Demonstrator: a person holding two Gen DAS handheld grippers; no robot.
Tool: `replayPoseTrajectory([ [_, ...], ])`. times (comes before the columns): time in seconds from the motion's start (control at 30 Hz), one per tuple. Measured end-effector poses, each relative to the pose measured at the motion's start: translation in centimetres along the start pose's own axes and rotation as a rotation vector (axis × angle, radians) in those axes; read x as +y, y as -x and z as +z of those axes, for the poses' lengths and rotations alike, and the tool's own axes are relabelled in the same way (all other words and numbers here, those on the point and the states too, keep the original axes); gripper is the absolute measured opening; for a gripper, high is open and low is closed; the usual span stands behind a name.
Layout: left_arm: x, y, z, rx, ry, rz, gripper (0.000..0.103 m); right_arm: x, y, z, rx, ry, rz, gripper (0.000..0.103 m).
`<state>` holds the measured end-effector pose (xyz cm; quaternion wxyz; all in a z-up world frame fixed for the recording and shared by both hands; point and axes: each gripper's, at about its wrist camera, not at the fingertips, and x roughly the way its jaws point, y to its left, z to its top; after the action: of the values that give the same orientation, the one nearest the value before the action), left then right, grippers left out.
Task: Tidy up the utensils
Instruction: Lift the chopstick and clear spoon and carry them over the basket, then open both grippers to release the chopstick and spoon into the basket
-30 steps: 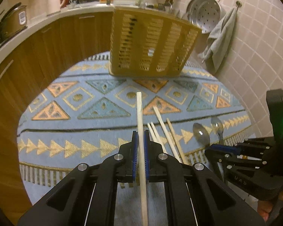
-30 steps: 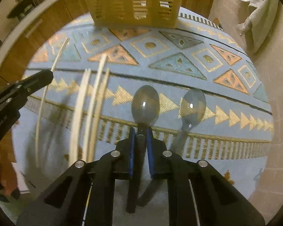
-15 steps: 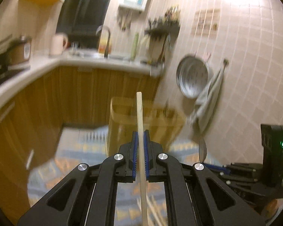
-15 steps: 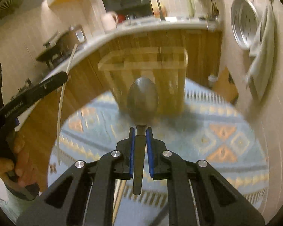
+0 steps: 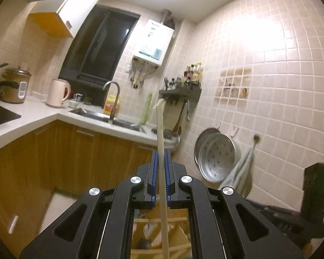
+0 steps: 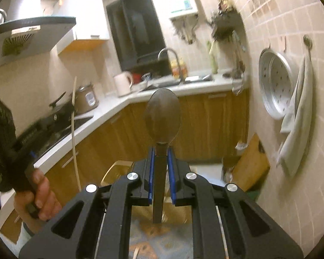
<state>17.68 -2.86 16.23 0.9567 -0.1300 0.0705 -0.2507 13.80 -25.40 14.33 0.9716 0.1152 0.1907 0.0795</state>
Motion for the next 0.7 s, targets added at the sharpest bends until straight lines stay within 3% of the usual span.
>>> replayPoseTrajectory([
  [0.17,0.9,-3.1,-1.2,-0.029,-0.007,0.067,0.004,-1.0,-1.8,1.5,-0.049,0.010,-0.035,0.010],
  [0.43,2.7,-5.5,-3.0,-0.028,-0.005,0.149,0.004,-1.5,-6.0,-0.1,-0.044,0.039,-0.086,0.010],
  [0.7,3.3,-5.9,-4.8,-0.006,-0.036,0.153,0.004,-1.8,-8.3,-2.5,-0.016,0.057,-0.100,0.010],
])
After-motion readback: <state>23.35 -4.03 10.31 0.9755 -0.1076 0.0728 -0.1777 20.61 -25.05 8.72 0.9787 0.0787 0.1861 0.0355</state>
